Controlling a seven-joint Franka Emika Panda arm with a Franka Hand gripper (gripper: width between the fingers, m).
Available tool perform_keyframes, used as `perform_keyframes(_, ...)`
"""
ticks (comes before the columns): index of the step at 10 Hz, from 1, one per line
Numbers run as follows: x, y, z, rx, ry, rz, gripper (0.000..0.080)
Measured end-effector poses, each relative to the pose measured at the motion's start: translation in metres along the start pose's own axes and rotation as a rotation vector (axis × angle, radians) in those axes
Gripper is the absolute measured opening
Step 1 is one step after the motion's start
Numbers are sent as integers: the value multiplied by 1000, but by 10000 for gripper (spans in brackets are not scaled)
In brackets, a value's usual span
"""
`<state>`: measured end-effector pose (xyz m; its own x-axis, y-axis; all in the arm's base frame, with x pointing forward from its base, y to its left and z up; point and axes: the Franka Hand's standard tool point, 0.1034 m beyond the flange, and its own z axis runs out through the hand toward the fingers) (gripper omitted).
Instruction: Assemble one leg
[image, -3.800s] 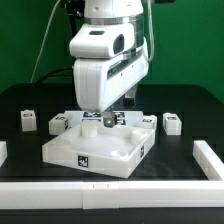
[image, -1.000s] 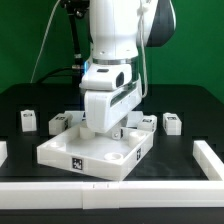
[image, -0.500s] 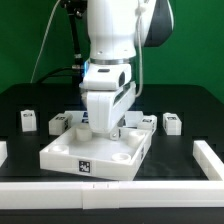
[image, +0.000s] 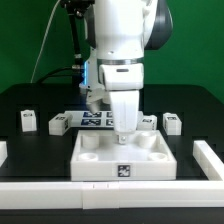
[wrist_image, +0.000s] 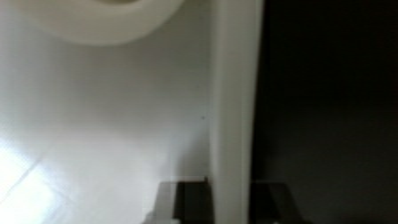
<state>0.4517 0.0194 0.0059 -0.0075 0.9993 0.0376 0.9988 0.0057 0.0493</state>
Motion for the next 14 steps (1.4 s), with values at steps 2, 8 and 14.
perform_keyframes(2,-1,0,0,0,0,3,58)
perform_keyframes(8,34,17,2,33,-14,-18,58)
perform_keyframes(14,54,30,3,39,-19,-3,58)
